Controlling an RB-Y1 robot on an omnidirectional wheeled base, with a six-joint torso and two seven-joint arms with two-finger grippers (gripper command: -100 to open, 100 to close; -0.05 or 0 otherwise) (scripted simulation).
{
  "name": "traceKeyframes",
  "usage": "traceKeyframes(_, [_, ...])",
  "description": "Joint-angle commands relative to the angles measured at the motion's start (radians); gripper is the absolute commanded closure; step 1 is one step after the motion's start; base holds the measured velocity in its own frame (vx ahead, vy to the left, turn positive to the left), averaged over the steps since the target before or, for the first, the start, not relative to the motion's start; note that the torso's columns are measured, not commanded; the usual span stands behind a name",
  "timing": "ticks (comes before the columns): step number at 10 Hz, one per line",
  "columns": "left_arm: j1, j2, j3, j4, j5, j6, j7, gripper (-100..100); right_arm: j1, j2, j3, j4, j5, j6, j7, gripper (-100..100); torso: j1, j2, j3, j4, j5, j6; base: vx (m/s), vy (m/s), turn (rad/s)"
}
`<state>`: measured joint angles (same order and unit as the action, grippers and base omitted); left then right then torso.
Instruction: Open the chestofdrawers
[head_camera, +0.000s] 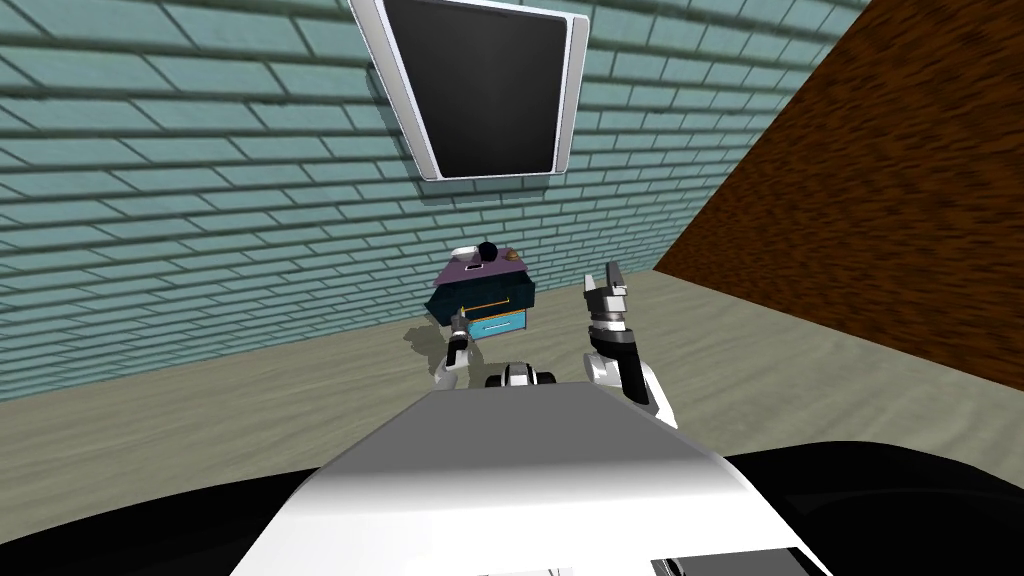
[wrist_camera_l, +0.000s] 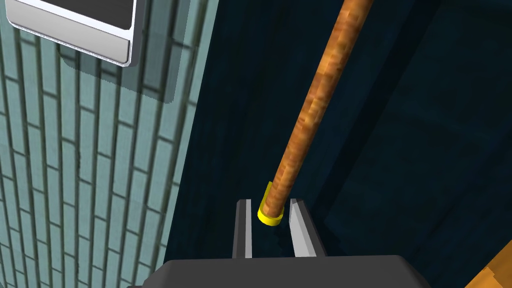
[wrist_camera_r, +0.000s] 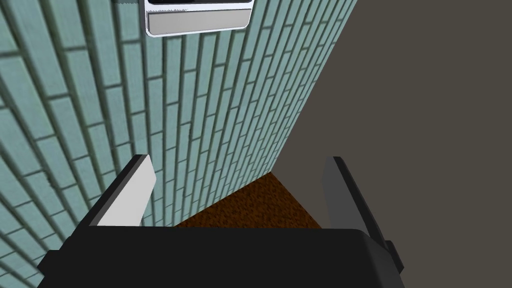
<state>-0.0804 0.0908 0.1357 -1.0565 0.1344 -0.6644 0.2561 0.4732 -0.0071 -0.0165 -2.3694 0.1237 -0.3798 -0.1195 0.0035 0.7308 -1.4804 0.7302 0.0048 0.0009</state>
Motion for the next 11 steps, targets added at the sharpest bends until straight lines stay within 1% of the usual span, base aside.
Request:
traceKeyframes(1, [-0.063,0.003,0.000,0.084,-0.006,-0.005,0.006,100,0.000,0.000,0.000,0.000,0.000,0.000,0.000,0,-0.001,0.004,0.003,0.003,-0.001,0.001,-0.059,-0.004,-0.004])
traceKeyframes(2, [-0.063,0.003,0.000,0.113,-0.006,-0.005,0.006,100,0.000,0.000,0.000,0.000,0.000,0.000,0.000,0,-0.001,0.001,0.002,0.002,-0.001,0.001,-0.010,-0.005,-0.011])
traceKeyframes(3, [-0.124,0.010,0.004,0.151,-0.020,-0.024,0.014,100,0.000,0.000,0.000,0.000,0.000,0.000,0.000,0,-0.001,-0.003,-0.001,-0.002,0.000,0.001,-0.091,-0.014,0.154])
traceKeyframes(4, [-0.147,0.010,0.004,0.165,-0.020,-0.024,0.014,100,0.000,0.000,0.000,0.000,0.000,0.000,0.000,0,-0.001,0.000,0.000,0.001,-0.001,-0.001,-0.112,-0.022,0.113])
traceKeyframes(5, [-0.183,0.004,0.010,0.171,-0.024,-0.002,0.006,-100,0.000,0.000,0.000,0.000,0.000,0.000,0.000,0,-0.001,0.003,0.002,0.004,-0.002,-0.001,-0.088,-0.004,0.142])
traceKeyframes(11, [-0.336,-0.019,0.027,0.234,-0.042,0.074,-0.017,-100,0.000,0.000,0.000,0.000,0.000,0.000,0.000,0,-0.004,0.007,0.005,0.008,-0.005,-0.001,-0.057,0.018,0.072])
